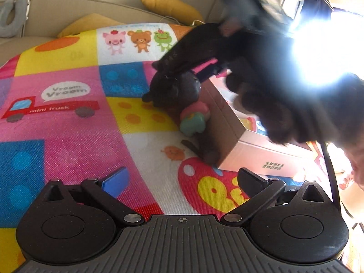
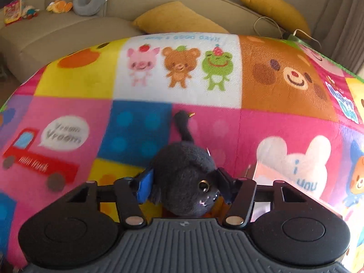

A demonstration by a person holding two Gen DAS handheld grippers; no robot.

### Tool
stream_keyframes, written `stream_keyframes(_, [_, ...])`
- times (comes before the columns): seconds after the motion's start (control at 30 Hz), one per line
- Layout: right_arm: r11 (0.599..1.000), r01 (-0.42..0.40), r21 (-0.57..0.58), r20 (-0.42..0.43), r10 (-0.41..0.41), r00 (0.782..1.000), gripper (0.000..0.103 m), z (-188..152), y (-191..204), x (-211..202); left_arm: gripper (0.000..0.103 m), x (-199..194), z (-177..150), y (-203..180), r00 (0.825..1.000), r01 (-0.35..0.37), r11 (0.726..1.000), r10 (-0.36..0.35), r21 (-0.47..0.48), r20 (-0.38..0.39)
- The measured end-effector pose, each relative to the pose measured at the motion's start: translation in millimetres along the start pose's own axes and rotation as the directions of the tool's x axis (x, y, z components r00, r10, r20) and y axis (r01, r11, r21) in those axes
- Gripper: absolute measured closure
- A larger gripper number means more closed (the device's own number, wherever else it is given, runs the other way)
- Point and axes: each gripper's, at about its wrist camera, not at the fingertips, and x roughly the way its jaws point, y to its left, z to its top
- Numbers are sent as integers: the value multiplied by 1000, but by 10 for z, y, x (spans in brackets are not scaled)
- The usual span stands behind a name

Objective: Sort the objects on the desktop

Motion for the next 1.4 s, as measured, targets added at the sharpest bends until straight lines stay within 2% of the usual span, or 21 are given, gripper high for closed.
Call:
stream_keyframes(0.1, [997,-79,-24,-3,79,997,49,-244,88,-324,0,-47,-24,-21,1000,17,999,-17,29,3])
stream_keyframes(0.17, [981,-192,17,-51,193,980,53,-414,91,-519,0,-71,-56,-67,999,31,997,-29,70,-26])
stream_keyframes(0.23, [966,-255,48,-64,258,964,56,-613,112,-717,0,-104,-100,-128,998,37,992,-31,118,-49])
stream_keyframes(0.27, [965,-257,40,-43,259,965,67,-729,131,-856,0,-123,-123,-157,998,35,990,-28,140,-52])
stream_keyframes(0.3, [967,-253,28,-17,254,967,69,-824,139,-986,0,-136,-147,-186,998,31,986,-23,161,-56])
stream_keyframes(0.33, [966,-255,33,13,255,967,76,-911,106,-1122,0,-143,-165,-210,998,27,984,-16,177,-64])
stream_keyframes(0.37, [963,-264,48,42,263,964,98,-987,48,-1251,0,-143,-176,-228,997,24,982,-11,187,-73])
stream_keyframes(0.4, [957,-282,66,62,278,958,103,-1063,-21,-1362,0,-135,-185,-241,997,18,981,-2,194,-82])
stream_keyframes(0.47, [952,-290,103,103,279,955,102,-1226,-183,-1543,0,-119,-192,-265,996,-6,979,25,204,-88])
stream_keyframes(0.57, [970,-219,111,128,204,971,102,-1521,-350,-1678,0,-101,-186,-286,994,-46,976,67,211,-90])
stream_keyframes(0.67, [982,-129,136,112,115,987,98,-1779,-474,-1614,0,-83,-140,-297,992,-84,973,102,213,-75])
stream_keyframes(0.73, [978,-115,175,94,99,991,91,-1914,-571,-1542,0,-38,-70,-341,991,-113,968,127,226,-47])
stream_keyframes(0.8, [970,-95,223,96,75,993,72,-2005,-643,-1488,0,14,7,-400,988,-148,961,154,235,-8])
stream_keyframes(0.83, [966,-86,245,107,61,992,55,-2042,-665,-1479,0,46,46,-430,987,-159,957,163,242,6])
stream_keyframes(0.87, [960,-73,269,126,40,991,44,-2097,-680,-1480,0,87,81,-462,986,-165,954,166,252,17])
stream_keyframes(1.0, [953,-56,296,169,5,986,29,-2301,-683,-1526,1,266,142,-605,981,-194,917,190,348,47])
stream_keyframes(1.03, [954,-47,298,174,-5,985,22,-2348,-686,-1541,3,298,138,-629,979,-202,907,198,369,49])
stream_keyframes(1.07, [954,-35,299,178,-19,984,18,-2393,-690,-1553,20,313,133,-636,980,-198,904,197,380,43])
stream_keyframes(1.27, [929,8,371,173,-78,982,10,-2697,-873,-1605,22,149,45,-700,980,-195,899,199,391,30])
stream_keyframes(1.33, [915,4,402,168,-78,983,10,-2783,-928,-1598,22,-73,14,-807,992,-125,914,122,386,31])
stream_keyframes(1.4, [905,5,426,171,-86,981,10,-2855,-972,-1606,22,-288,-32,-1004,999,-38,910,21,413,46])
